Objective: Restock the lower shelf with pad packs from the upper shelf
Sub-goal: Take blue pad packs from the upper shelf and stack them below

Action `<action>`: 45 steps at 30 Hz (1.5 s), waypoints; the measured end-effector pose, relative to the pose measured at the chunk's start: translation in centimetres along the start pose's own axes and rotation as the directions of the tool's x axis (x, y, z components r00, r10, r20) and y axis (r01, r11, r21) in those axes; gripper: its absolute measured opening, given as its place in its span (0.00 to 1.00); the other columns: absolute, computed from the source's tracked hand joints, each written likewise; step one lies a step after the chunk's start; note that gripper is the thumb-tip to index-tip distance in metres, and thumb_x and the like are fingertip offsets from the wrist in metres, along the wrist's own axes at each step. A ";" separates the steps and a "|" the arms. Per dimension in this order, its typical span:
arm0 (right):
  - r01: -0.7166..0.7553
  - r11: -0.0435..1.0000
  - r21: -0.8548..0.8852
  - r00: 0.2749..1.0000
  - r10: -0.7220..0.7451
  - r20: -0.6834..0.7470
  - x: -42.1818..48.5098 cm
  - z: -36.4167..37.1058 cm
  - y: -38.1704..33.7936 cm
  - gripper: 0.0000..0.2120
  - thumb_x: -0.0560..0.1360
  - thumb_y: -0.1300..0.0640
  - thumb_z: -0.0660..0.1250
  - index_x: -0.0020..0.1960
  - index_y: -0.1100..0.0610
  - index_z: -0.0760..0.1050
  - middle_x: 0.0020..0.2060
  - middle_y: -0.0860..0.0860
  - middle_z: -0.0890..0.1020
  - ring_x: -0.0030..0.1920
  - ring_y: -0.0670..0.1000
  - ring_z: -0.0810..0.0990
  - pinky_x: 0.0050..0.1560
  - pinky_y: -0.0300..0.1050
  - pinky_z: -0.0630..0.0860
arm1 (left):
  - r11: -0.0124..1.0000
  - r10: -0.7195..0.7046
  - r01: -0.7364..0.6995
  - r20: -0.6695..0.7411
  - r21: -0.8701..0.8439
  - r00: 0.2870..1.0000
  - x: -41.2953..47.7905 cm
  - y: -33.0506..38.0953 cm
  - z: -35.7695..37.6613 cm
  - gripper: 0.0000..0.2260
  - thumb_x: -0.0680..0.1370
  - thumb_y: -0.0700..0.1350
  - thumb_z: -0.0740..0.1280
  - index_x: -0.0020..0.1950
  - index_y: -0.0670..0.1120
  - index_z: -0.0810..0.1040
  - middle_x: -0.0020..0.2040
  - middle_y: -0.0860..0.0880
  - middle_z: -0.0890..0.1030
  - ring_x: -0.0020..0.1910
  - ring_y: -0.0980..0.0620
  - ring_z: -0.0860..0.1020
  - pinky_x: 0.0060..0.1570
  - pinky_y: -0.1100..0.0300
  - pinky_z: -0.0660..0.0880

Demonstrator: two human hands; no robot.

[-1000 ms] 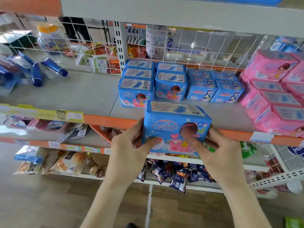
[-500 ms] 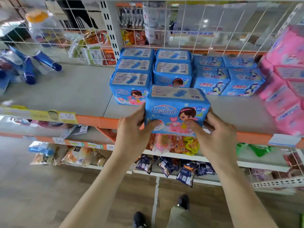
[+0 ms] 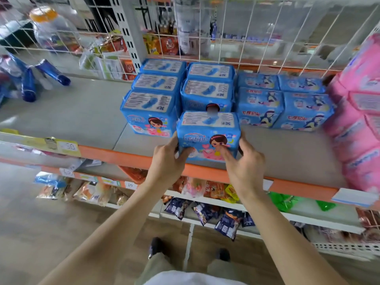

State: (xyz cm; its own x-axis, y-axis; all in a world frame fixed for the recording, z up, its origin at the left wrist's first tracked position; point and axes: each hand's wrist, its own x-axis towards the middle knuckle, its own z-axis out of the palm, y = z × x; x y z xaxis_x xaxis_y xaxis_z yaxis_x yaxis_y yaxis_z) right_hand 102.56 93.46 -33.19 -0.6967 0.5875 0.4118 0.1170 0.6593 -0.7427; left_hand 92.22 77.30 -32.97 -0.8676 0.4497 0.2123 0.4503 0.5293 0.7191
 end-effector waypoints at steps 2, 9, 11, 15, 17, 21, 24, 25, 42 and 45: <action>0.001 1.000 -0.026 0.999 -0.002 -0.040 0.2 0.4 0.0 0.20 0.72 0.55 0.77 0.60 0.62 0.80 0.44 0.52 0.86 0.39 0.38 0.73 0.41 0.17 0.62 | 0.998 0.025 -0.025 0.001 0.060 1.000 0.7 0.0 0.1 0.14 0.78 0.47 0.72 0.61 0.42 0.79 0.38 0.45 0.84 0.33 0.45 0.79 0.34 0.57 0.74; -0.113 0.994 -0.016 0.990 0.111 -0.083 0.4 3.3 0.3 0.35 0.71 0.38 0.74 0.72 0.53 0.70 0.53 0.48 0.85 0.49 0.49 0.85 0.47 0.52 0.82 | 0.975 -0.041 0.064 -0.110 0.212 0.993 2.6 -0.6 -2.4 0.15 0.77 0.54 0.72 0.37 0.45 0.81 0.28 0.55 0.77 0.25 0.59 0.70 0.30 0.69 0.68; -0.158 0.985 -0.076 0.983 0.149 -0.103 0.6 4.1 0.1 0.50 0.67 0.30 0.73 0.78 0.56 0.60 0.58 0.51 0.83 0.55 0.54 0.84 0.53 0.55 0.82 | 0.995 -0.081 0.093 -0.267 0.033 0.960 2.3 -2.4 -4.8 0.11 0.75 0.53 0.75 0.47 0.45 0.84 0.36 0.55 0.83 0.31 0.57 0.78 0.41 0.70 0.73; -0.211 0.971 -0.114 0.967 0.191 -0.167 1.2 5.4 -0.8 0.56 0.63 0.32 0.75 0.79 0.60 0.56 0.58 0.55 0.83 0.56 0.57 0.82 0.54 0.52 0.80 | 0.986 -0.167 0.161 -0.322 -0.045 0.932 3.7 -7.4 -8.3 0.33 0.70 0.53 0.79 0.70 0.46 0.70 0.62 0.48 0.77 0.56 0.47 0.79 0.57 0.54 0.76; -0.231 0.967 -0.103 0.961 0.210 -0.180 1.8 6.2 -0.9 0.50 0.64 0.36 0.77 0.75 0.60 0.62 0.56 0.54 0.84 0.54 0.56 0.83 0.54 0.53 0.80 | 0.970 -0.244 0.240 -0.172 -0.045 0.954 5.1 -9.1 -9.1 0.41 0.69 0.54 0.79 0.77 0.49 0.63 0.71 0.46 0.72 0.65 0.47 0.76 0.62 0.47 0.76; -0.240 0.963 -0.118 0.957 0.215 -0.193 3.1 6.4 -0.6 0.43 0.62 0.39 0.79 0.69 0.58 0.69 0.53 0.51 0.85 0.51 0.54 0.84 0.51 0.45 0.79 | 0.990 -0.132 0.134 0.034 -0.048 0.991 7.3 -10.7 -9.5 0.33 0.71 0.49 0.78 0.74 0.51 0.70 0.65 0.51 0.81 0.57 0.55 0.80 0.58 0.53 0.80; -0.203 0.967 -0.155 0.966 0.172 -0.191 3.9 6.2 -0.3 0.43 0.62 0.42 0.81 0.69 0.60 0.71 0.51 0.53 0.86 0.48 0.54 0.85 0.47 0.33 0.73 | 0.993 -0.117 0.117 -0.006 -0.025 0.993 8.3 -10.9 -9.2 0.22 0.71 0.45 0.78 0.64 0.46 0.79 0.50 0.53 0.84 0.41 0.62 0.80 0.40 0.79 0.73; -0.182 0.969 -0.169 0.970 0.150 -0.190 4.0 6.3 -0.4 0.42 0.62 0.44 0.82 0.68 0.61 0.71 0.50 0.54 0.86 0.47 0.54 0.84 0.44 0.29 0.68 | 0.992 -0.127 0.127 -0.027 -0.001 0.991 8.6 -11.0 -9.0 0.19 0.71 0.46 0.79 0.60 0.45 0.82 0.48 0.52 0.85 0.39 0.61 0.80 0.36 0.80 0.70; -0.204 0.970 -0.134 0.965 0.176 -0.192 4.3 7.1 -1.4 0.39 0.63 0.48 0.82 0.68 0.62 0.72 0.49 0.53 0.86 0.42 0.39 0.78 0.42 0.16 0.64 | 0.996 -0.092 0.092 -0.034 0.006 0.995 10.8 -11.1 -8.8 0.17 0.68 0.49 0.81 0.50 0.40 0.86 0.37 0.46 0.86 0.30 0.47 0.81 0.25 0.71 0.66; -0.236 0.969 -0.069 0.963 0.223 -0.153 4.0 6.9 -1.1 0.41 0.63 0.47 0.81 0.70 0.60 0.69 0.54 0.52 0.84 0.50 0.46 0.82 0.50 0.25 0.71 | 0.995 -0.103 0.103 -0.015 -0.012 0.995 10.2 -10.9 -9.0 0.18 0.69 0.50 0.80 0.54 0.42 0.86 0.42 0.46 0.87 0.35 0.49 0.82 0.30 0.69 0.72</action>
State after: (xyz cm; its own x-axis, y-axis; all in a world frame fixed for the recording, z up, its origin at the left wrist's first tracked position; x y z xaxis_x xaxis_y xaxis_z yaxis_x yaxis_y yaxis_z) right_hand 94.71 91.82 -34.34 -0.5363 0.7845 0.3114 0.3265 0.5330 -0.7806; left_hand 76.61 69.66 -32.68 -0.9126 0.3816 0.1468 0.3558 0.5644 0.7449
